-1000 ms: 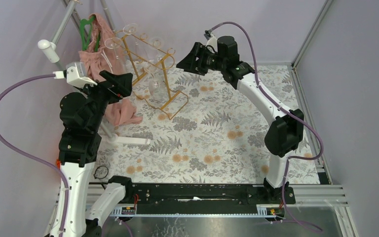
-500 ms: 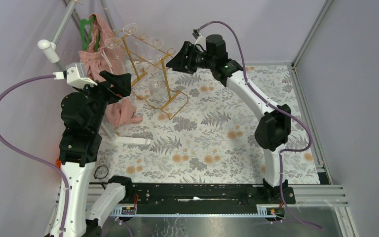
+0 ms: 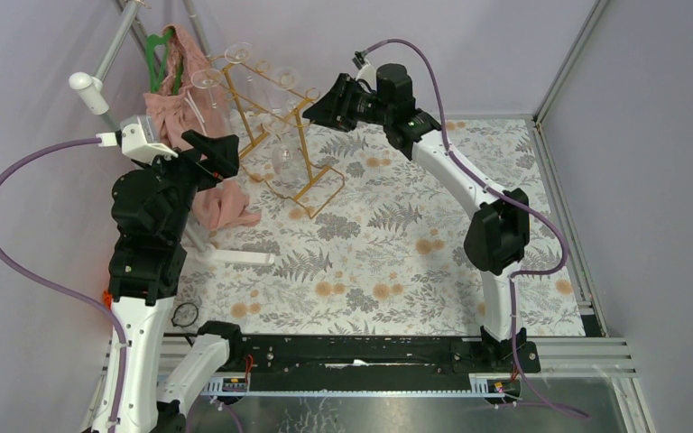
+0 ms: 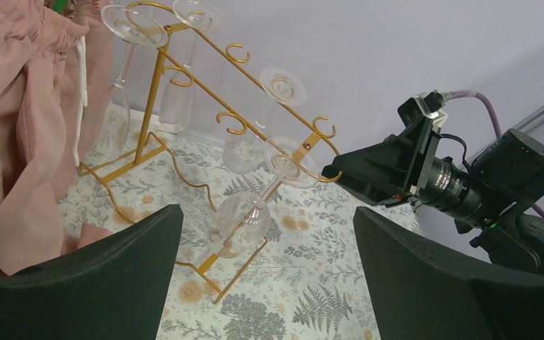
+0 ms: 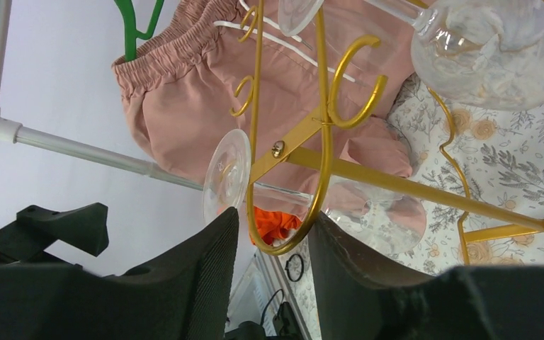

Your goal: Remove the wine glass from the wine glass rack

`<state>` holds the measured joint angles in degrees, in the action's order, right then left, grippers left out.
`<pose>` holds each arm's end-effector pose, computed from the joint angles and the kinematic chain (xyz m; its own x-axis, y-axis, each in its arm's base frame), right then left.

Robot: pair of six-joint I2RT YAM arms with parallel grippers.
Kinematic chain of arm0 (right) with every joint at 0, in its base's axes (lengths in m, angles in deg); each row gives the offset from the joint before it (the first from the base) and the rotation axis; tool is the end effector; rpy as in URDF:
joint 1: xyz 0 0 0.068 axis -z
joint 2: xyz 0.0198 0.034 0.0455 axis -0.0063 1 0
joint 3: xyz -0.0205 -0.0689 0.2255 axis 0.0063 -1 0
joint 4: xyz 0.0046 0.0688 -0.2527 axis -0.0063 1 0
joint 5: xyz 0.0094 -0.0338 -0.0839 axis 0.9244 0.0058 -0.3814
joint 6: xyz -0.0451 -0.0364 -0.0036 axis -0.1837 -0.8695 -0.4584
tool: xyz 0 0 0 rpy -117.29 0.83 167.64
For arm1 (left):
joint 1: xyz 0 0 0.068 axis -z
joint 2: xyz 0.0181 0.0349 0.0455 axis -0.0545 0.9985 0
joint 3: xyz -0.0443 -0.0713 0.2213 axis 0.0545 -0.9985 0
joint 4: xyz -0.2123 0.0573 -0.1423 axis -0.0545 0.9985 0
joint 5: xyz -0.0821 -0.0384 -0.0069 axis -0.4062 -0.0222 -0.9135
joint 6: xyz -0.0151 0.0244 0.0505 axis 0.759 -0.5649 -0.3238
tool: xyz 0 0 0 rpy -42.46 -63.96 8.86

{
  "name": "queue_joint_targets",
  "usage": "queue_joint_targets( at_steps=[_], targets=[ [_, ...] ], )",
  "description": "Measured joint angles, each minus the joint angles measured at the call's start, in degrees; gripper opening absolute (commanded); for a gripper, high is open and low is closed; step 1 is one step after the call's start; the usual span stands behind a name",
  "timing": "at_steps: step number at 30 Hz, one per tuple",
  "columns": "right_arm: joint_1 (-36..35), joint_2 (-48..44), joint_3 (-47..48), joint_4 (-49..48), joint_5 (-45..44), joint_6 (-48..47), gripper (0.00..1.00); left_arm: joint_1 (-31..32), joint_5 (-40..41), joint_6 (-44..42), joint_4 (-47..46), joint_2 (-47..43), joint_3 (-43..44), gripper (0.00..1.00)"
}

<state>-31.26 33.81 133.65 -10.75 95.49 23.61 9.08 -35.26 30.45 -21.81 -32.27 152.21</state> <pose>0.3997 0.2743 0.3572 -0.7212 0.2904 -0.6289 -0.5705 0.2659 0.7771 0.1729 -0.0166 0.4377 0.0035 -0.4610 -0.8874 0.0795 0.8847 -0.4593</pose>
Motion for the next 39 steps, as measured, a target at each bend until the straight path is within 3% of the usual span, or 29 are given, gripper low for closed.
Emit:
queue_joint_targets(
  at_steps=[11,22,26,34,39],
  targets=[
    [0.00,0.39,-3.10,-5.33,0.02,5.20,0.34,0.00,0.02,-0.02,0.00,-0.04,-0.17,0.99],
    [0.00,0.50,-7.76,-13.81,0.33,14.14,0.13,0.00,0.00,-0.02,0.00,-0.04,-0.17,0.99],
    [0.04,0.37,-10.62,-19.04,0.15,17.46,0.00,0.00,0.00,-0.02,0.00,-0.04,-0.17,0.99],
    [-0.09,-2.64,-18.47,-26.95,-3.52,24.59,0.00,0.00,-0.02,-0.02,0.00,-0.04,-0.17,0.99],
    [-0.22,-5.14,-21.40,-26.51,-5.92,26.08,0.00,0.00,-0.02,0.00,0.00,-0.04,-0.17,0.99]
  ],
)
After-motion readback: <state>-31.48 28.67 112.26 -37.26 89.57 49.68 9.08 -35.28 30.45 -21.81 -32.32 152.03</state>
